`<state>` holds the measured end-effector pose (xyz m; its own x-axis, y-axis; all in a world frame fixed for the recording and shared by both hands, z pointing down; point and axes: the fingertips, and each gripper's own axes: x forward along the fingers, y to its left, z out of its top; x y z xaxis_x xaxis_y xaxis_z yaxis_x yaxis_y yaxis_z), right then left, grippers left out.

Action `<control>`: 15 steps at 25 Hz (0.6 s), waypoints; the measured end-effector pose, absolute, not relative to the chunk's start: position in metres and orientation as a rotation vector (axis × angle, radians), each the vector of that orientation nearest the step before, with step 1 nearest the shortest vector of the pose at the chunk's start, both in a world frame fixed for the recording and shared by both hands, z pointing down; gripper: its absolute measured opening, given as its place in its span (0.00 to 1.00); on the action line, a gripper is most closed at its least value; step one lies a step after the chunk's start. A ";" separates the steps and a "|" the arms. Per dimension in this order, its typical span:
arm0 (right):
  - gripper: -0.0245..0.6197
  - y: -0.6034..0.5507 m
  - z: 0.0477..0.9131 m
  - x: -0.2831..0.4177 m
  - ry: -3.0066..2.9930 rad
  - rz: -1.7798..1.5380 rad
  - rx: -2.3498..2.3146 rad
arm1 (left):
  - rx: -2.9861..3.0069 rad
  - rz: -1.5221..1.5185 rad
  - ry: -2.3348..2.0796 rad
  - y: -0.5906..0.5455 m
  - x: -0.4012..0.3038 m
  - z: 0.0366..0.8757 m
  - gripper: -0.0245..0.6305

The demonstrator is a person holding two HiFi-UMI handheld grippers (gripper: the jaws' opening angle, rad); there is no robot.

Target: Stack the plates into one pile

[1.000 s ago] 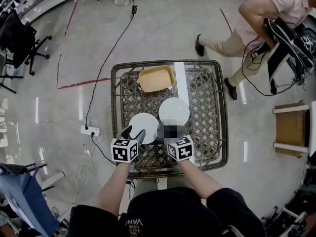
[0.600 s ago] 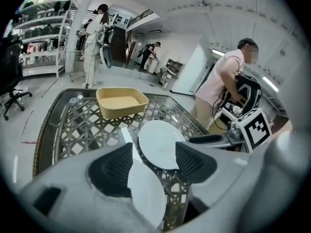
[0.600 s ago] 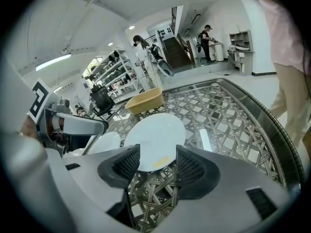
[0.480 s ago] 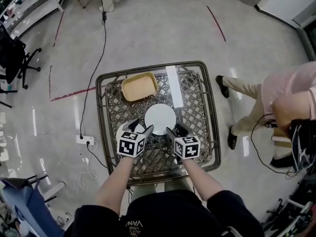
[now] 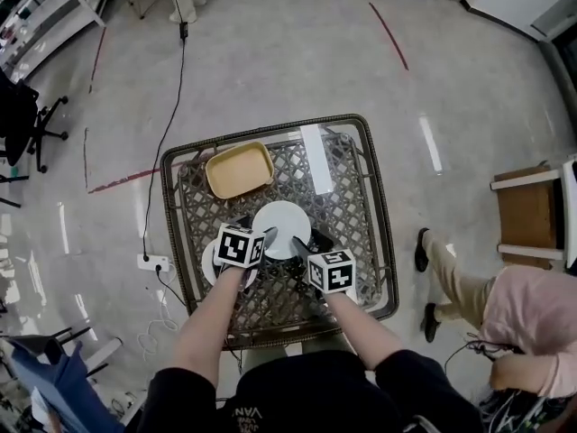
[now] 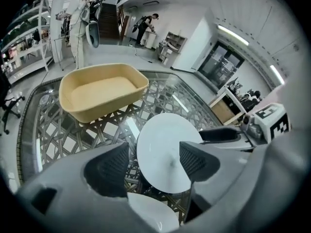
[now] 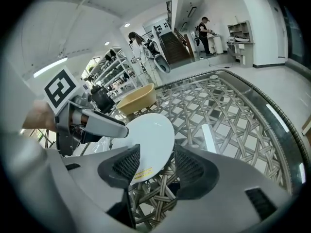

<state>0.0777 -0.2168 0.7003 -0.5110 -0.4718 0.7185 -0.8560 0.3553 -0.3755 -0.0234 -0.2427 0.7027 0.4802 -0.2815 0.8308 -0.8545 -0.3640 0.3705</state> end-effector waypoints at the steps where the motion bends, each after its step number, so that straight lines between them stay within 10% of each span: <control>1: 0.38 -0.217 0.701 0.078 -2.123 1.023 1.153 | 1.870 0.864 -0.944 -0.243 -0.024 0.706 0.53; 15: 0.37 -0.217 0.699 0.078 -2.114 1.054 1.206 | 1.876 0.759 -0.910 -0.242 -0.007 0.695 0.53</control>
<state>0.0780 -0.2172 0.6988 -0.4932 -0.4959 0.7148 -0.8692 0.3134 -0.3824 -0.0072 -0.2422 0.6954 0.5426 -0.2835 0.7908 -0.8288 -0.3339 0.4490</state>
